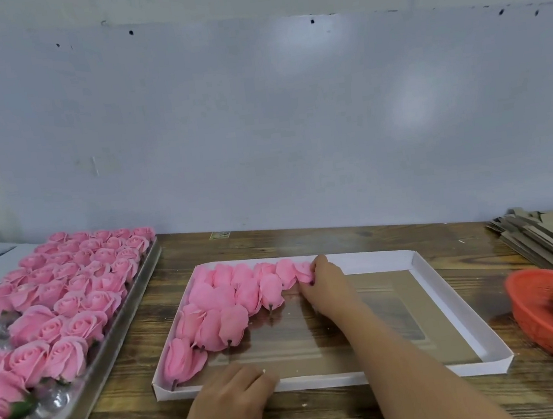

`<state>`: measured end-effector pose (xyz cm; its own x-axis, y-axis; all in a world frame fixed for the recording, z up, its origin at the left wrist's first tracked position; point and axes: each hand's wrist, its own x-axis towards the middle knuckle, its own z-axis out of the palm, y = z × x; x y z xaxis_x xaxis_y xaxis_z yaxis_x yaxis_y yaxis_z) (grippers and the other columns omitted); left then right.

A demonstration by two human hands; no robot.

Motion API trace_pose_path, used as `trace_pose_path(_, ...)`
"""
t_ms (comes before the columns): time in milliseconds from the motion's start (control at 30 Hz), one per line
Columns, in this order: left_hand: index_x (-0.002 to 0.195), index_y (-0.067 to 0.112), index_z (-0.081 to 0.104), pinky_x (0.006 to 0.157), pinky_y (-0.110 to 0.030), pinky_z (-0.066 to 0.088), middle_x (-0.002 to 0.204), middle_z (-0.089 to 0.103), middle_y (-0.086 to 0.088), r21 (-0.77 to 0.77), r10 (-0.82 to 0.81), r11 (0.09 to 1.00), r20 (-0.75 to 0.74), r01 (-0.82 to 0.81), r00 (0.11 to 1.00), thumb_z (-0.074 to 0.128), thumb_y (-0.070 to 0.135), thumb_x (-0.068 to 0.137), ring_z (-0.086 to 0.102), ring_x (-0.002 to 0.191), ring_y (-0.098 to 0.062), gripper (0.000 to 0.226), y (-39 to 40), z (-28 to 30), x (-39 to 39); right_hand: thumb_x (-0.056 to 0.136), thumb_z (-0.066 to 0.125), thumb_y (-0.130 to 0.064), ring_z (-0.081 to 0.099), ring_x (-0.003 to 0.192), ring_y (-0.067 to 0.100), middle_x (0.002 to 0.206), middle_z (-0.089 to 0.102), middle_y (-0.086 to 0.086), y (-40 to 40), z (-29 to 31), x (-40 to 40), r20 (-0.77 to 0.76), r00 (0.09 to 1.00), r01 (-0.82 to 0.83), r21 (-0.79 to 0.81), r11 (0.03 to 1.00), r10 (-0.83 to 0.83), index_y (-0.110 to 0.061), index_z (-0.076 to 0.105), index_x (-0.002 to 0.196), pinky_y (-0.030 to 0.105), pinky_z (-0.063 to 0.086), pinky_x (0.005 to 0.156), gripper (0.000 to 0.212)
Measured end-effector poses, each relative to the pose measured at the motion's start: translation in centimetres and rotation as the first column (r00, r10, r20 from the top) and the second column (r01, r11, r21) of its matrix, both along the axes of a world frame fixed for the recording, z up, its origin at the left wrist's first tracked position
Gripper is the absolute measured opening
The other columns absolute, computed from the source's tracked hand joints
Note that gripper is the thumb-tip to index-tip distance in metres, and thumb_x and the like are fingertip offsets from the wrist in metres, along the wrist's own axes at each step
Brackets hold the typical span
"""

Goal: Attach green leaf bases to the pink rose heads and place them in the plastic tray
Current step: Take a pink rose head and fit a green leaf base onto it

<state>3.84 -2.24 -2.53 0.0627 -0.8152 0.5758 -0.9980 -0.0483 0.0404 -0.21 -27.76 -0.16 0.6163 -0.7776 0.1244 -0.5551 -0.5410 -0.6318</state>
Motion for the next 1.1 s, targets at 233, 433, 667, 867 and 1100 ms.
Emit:
trace_pose_path(233, 0.075, 0.026, 0.076, 0.062, -0.022, 0.057, 0.076, 0.071, 0.012, 0.054, 0.005, 0.999, -0.072, -0.001, 0.997, 0.096, 0.011, 0.046, 0.067, 0.067, -0.006, 0.039, 0.2, 0.3, -0.4, 0.089, 0.063, -0.034, 0.054, 0.062, 0.012, 0.085, 0.059, 0.002, 0.3, 1.2, -1.4, 0.139, 0.985, 0.087, 0.095, 0.992, -0.100, -0.009, 0.053, 0.095, 0.020, 0.036, 0.047, 0.028)
trace_pose_path(433, 0.090, 0.026, 0.079, 0.081, -0.023, 0.056, 0.097, 0.071, 0.017, -0.045, 0.073, 0.995, -0.283, -0.089, 0.956, 0.074, 0.019, 0.077, 0.067, 0.091, 0.000, 0.016, 0.2, 1.3, -1.2, 0.090, 0.063, -0.012, 0.062, 0.064, 0.014, 0.074, 0.066, 0.008, 3.2, 3.1, -6.3, 0.526, 0.827, -0.247, 0.657, 0.713, -0.198, -0.001, 0.062, 0.104, 0.024, 0.054, 0.061, 0.017)
trace_pose_path(667, 0.114, 0.038, 0.066, 0.079, -0.008, 0.049, 0.108, 0.072, 0.022, -0.013, -0.042, 0.993, -0.968, 0.116, 0.247, 0.060, 0.072, 0.077, 0.062, 0.102, 0.014, 0.050, -4.9, 6.3, -3.7, 0.084, 0.067, -0.017, 0.066, 0.087, 0.021, 0.099, 0.069, 0.019, 8.1, 3.3, -10.0, 0.726, 0.658, -0.661, 0.684, 0.309, -0.199, 0.012, 0.058, 0.120, 0.029, 0.055, 0.081, 0.047)
trace_pose_path(867, 0.109, 0.019, 0.073, 0.075, -0.021, 0.058, 0.101, 0.077, -0.003, -0.181, -0.184, 0.981, -0.982, 0.064, 0.050, 0.082, 0.050, 0.072, 0.073, 0.095, -0.009, 0.049, -7.8, 6.7, -4.7, 0.084, 0.072, -0.014, 0.065, 0.094, 0.021, 0.117, 0.066, 0.022, 9.1, 2.9, -10.7, 0.790, 0.610, -0.742, 0.595, 0.308, -0.059, -0.004, 0.067, 0.121, 0.027, 0.054, 0.078, 0.039)
trace_pose_path(1100, 0.115, 0.009, 0.072, 0.097, -0.050, 0.053, 0.116, 0.071, -0.019, -0.288, -0.277, 0.957, -0.935, 0.020, -0.219, 0.060, 0.048, 0.096, 0.066, 0.107, -0.035, 0.045, -7.9, 4.9, -3.9, 0.081, 0.061, -0.021, 0.065, 0.079, 0.023, 0.096, 0.066, 0.019, 8.8, 3.2, -10.8, 0.790, 0.603, -0.746, 0.608, 0.270, -0.113, -0.008, 0.073, 0.105, 0.025, 0.053, 0.063, 0.030)
